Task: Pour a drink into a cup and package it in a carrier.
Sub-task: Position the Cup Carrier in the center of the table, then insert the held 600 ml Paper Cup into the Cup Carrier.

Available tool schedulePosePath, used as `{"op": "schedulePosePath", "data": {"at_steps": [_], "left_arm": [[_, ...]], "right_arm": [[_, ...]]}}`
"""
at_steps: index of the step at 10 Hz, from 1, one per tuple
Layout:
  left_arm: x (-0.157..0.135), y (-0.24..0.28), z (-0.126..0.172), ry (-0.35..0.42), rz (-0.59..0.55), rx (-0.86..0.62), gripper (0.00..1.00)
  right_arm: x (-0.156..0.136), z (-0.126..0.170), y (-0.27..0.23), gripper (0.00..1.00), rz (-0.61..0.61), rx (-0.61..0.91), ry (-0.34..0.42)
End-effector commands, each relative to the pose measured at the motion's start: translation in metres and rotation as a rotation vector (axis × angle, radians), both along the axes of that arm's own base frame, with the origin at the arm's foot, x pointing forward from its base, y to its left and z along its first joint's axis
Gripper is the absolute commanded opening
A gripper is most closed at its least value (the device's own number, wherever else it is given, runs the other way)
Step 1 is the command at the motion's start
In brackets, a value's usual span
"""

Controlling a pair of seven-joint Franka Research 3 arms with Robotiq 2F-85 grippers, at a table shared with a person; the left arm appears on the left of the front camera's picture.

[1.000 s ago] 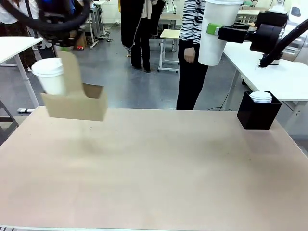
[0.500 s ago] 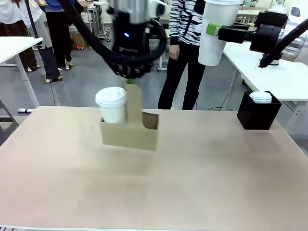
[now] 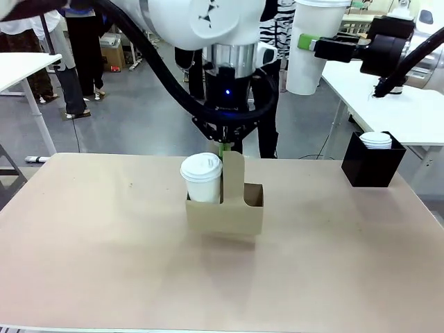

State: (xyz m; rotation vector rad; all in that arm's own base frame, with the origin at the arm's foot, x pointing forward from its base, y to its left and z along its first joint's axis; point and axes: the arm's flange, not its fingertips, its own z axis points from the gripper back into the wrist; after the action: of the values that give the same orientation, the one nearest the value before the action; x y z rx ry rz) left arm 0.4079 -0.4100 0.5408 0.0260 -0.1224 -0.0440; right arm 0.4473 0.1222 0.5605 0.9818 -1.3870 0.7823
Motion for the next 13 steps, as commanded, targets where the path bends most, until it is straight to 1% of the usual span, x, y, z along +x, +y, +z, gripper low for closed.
{"op": "schedulePosePath", "data": {"at_steps": [1, 2, 4, 5, 6, 7, 13], "left_arm": [[0.001, -0.008, -0.010, -0.030, 0.036, 0.016, 0.02], [0.002, -0.013, -0.021, -0.054, 0.050, 0.041, 0.02], [0.003, -0.019, -0.043, -0.065, 0.044, 0.043, 0.02], [0.002, -0.022, -0.053, -0.062, 0.037, 0.051, 0.02], [0.002, -0.024, -0.057, -0.043, 0.032, 0.043, 0.02], [0.005, -0.023, -0.045, -0.027, 0.016, 0.043, 0.02], [0.005, -0.023, -0.045, -0.027, 0.016, 0.043, 0.02]], "right_arm": [[0.002, 0.004, 0.002, 0.60, 0.003, 0.011, -0.017], [0.002, 0.004, 0.002, 0.60, 0.003, 0.011, -0.017], [0.002, 0.004, 0.002, 0.60, 0.003, 0.011, -0.017], [0.002, 0.004, 0.002, 0.60, 0.003, 0.011, -0.017], [0.002, 0.004, 0.002, 0.60, 0.003, 0.011, -0.017], [0.002, 0.004, 0.002, 0.60, 0.003, 0.011, -0.017], [0.002, 0.004, 0.002, 0.60, 0.003, 0.011, -0.017]]}}
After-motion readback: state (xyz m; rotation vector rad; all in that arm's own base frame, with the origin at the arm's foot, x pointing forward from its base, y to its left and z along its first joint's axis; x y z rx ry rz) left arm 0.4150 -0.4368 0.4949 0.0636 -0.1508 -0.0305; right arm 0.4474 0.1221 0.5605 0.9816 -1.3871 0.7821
